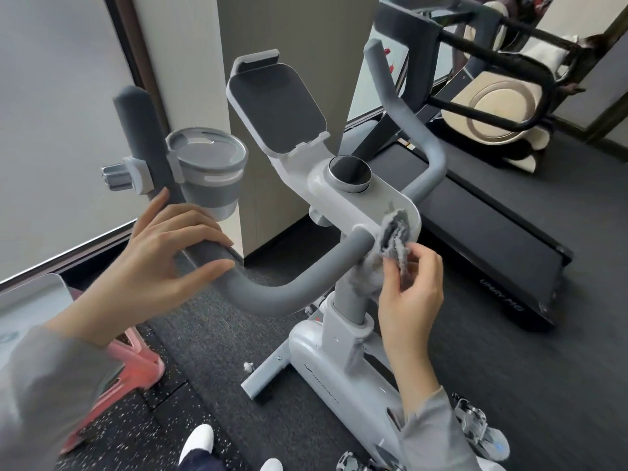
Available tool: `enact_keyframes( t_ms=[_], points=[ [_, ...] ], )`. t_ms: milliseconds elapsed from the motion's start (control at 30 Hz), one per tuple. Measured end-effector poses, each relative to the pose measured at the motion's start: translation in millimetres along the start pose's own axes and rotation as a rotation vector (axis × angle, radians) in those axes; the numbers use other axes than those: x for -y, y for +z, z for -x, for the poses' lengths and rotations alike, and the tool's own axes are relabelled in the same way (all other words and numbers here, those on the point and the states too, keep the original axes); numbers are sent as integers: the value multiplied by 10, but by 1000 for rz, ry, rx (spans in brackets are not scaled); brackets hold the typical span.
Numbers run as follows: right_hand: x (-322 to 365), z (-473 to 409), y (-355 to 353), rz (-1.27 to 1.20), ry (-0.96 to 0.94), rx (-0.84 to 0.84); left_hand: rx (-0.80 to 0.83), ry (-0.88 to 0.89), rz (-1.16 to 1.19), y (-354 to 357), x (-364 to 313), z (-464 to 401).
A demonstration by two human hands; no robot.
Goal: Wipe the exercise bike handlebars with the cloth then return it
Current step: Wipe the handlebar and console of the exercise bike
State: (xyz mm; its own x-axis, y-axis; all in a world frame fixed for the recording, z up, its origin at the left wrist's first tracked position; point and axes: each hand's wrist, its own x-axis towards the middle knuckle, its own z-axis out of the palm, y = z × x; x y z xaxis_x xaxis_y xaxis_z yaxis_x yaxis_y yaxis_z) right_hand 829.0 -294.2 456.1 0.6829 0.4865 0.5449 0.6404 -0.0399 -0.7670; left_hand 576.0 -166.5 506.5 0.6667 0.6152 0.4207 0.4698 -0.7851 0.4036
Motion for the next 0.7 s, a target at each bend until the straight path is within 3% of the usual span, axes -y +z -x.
enact_keyframes(
  t_ms=[167,300,433,700],
  points=[
    [-3,79,165,-126,102,-1,-1,-2,4,12,21,8],
    [12,250,197,-494,436,63,-10,-3,-11,17,20,2],
    [86,389,235,-800,634,67,-6,-6,-24,14,10,5],
    [283,664,272,-1032,764,58,-4,-18,-27,-4,-19,16]
  ],
)
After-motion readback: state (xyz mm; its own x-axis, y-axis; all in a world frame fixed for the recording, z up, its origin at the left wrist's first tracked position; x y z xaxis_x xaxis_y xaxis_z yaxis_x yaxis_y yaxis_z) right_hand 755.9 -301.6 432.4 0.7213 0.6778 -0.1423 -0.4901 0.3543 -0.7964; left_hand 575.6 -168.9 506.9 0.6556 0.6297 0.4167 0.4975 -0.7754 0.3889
